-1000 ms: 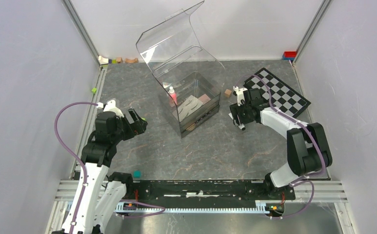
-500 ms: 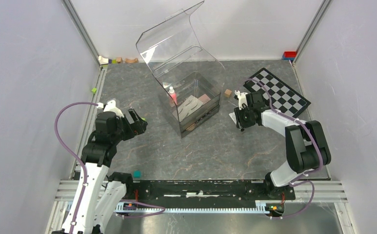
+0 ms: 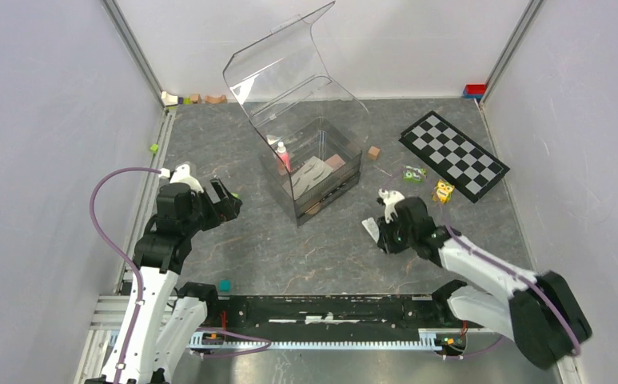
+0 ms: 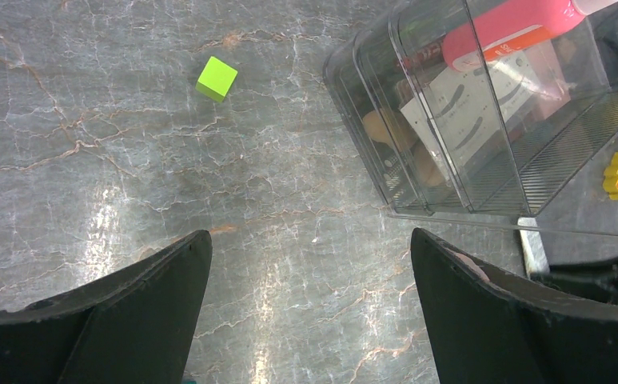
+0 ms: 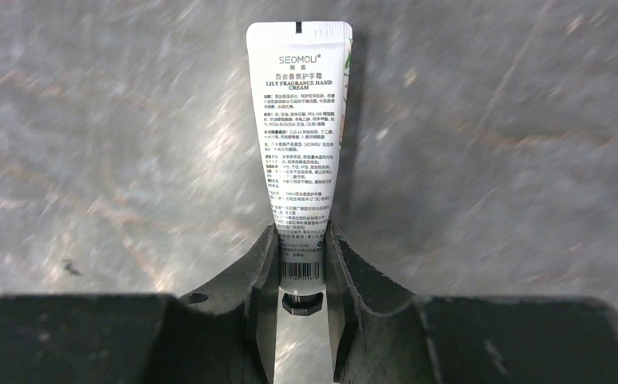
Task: Organize the makeup
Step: Move the makeup to the center of the board, then pick up the makeup from the center of the board.
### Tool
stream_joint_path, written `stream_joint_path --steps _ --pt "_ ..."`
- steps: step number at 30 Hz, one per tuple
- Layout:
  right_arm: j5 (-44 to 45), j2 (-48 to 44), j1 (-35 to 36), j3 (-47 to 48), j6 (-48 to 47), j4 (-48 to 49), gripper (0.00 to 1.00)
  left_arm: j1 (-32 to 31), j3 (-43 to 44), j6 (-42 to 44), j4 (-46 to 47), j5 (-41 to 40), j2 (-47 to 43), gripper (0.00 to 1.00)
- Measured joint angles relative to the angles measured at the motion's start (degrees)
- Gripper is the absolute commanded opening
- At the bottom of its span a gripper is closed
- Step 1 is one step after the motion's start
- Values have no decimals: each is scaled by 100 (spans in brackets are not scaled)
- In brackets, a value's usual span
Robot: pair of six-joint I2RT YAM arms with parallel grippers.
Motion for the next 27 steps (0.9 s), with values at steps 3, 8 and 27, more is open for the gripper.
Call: stream_joint_path --steps 3,8,27 --pt "184 -955 514 -603 623 31 25 0 0 0 2 0 0 100" --pt "750 -2481 1172 -1438 2164 -39 37 0 0 0 0 -2 2 100" --pt "1272 -1554 1394 -780 2601 -437 53 0 -2 -2 4 214 -120 100"
